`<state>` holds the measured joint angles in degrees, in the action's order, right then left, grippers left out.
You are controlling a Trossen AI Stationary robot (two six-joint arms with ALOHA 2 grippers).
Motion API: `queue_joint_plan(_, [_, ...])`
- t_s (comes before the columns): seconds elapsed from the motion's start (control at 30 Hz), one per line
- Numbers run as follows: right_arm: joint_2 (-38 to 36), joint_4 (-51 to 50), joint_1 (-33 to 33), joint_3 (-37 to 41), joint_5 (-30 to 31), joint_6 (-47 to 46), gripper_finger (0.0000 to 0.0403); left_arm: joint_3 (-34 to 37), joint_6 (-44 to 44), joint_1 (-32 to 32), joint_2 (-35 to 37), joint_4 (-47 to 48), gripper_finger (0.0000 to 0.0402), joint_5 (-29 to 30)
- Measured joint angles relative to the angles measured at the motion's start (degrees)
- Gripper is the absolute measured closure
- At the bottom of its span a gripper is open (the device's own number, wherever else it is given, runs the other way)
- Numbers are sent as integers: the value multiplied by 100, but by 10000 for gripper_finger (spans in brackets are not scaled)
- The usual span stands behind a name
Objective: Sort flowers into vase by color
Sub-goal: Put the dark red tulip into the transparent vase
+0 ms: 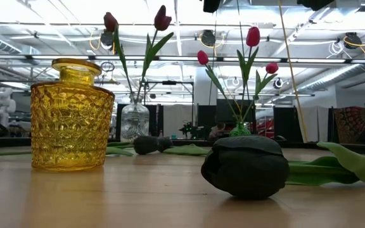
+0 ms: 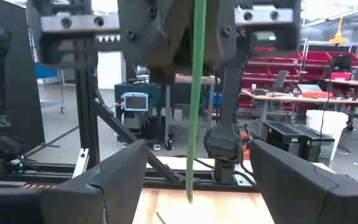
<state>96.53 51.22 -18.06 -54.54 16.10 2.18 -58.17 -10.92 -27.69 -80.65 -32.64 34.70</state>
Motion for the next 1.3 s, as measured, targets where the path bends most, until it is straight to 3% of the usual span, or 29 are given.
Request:
queue_joint_plan(0.17, [0, 77, -3, 1, -64, 50, 134, 0, 6, 156, -326, -517, 398, -213])
queue_joint_plan(0.3, [-4, 91, -2, 0, -149, 125, 165, 0, 4, 189, -363, -543, 398, -221])
queue_joint_plan(0.63, [-7, -52, -2, 0, -135, 195, 318, 0, -20, 100, -284, -407, 397, -221])
queue_joint_plan(0.8, [-25, -339, 14, 0, -125, 195, 392, 0, 2, 91, -259, -385, 371, -172])
queue_joint_plan(1.3, [-640, -2100, 221, -1, -118, -467, 400, 0, 306, 92, -64, 243, 260, 57])
